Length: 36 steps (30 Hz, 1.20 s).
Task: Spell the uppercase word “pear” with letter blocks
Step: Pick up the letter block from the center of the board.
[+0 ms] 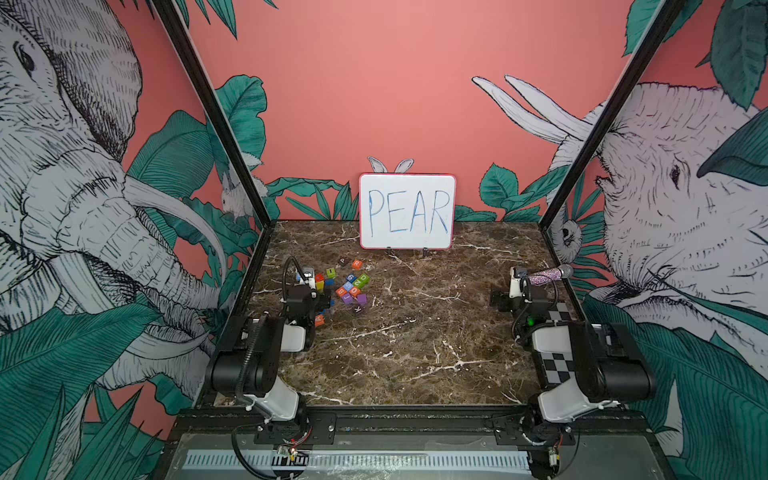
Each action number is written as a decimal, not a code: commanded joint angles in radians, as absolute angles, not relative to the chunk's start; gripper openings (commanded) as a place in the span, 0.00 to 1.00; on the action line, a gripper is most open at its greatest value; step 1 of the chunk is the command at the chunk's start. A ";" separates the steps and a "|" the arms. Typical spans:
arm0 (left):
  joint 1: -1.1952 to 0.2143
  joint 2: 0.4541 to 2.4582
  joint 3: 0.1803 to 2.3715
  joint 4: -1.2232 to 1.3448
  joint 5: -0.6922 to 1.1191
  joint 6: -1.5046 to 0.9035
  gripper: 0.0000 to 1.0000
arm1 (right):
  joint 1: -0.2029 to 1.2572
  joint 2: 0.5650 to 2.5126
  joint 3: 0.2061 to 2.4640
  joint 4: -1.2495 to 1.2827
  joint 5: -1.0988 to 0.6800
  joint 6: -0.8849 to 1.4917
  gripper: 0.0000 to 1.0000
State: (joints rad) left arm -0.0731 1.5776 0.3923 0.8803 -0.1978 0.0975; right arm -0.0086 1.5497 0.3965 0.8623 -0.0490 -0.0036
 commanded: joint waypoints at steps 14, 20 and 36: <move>-0.070 1.552 0.402 0.886 -0.181 0.094 0.99 | -0.006 1.553 0.399 0.896 -0.051 -0.007 0.99; -0.070 1.555 0.404 0.887 -0.181 0.093 0.99 | -0.006 1.553 0.401 0.894 -0.051 -0.006 0.99; -0.069 1.554 0.401 0.891 -0.179 0.092 0.99 | -0.008 1.546 0.357 0.969 0.090 0.051 0.99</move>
